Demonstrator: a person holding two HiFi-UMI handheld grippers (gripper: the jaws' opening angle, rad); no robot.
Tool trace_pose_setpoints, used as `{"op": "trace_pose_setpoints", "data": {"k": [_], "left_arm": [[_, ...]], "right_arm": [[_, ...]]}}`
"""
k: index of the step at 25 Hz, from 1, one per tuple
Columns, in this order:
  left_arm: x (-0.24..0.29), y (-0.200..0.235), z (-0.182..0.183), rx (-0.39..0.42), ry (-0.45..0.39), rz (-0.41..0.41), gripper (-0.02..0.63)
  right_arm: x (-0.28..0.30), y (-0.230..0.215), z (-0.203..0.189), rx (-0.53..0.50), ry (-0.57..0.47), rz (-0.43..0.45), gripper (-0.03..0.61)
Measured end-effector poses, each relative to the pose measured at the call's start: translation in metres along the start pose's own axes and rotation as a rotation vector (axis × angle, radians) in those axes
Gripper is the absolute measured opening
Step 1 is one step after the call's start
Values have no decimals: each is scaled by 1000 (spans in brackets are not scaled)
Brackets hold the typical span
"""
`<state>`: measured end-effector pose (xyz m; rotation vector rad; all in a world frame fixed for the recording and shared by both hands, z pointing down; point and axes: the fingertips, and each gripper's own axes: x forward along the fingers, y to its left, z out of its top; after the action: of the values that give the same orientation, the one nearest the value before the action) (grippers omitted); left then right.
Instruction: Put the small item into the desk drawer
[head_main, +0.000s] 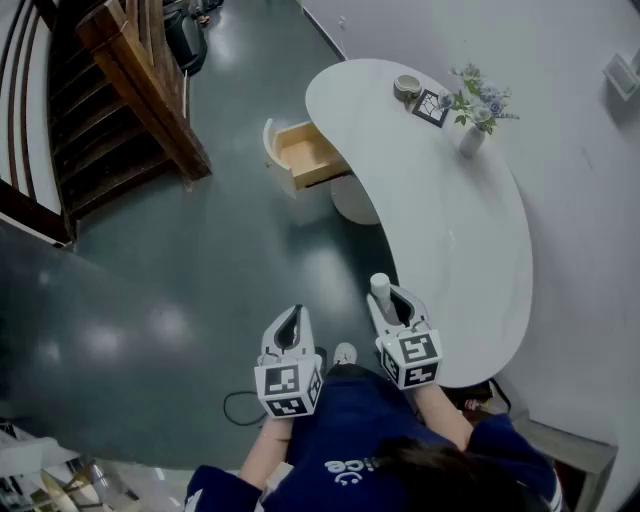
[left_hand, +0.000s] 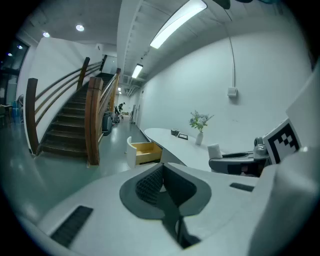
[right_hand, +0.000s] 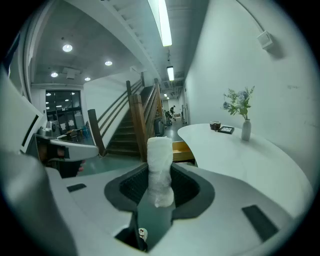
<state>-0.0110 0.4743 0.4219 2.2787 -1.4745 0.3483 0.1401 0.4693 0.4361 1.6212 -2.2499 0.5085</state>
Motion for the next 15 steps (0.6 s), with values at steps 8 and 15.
{"op": "trace_pose_setpoints", "data": {"k": [8,15], "left_arm": [[5,12,3,-15,7,-8,5],[18,32,14,-23,-3,-14,5]], "right_arm": [[10,9,7,-71,26,-25,140],[26,14,20,-19,7,-23,141]]}}
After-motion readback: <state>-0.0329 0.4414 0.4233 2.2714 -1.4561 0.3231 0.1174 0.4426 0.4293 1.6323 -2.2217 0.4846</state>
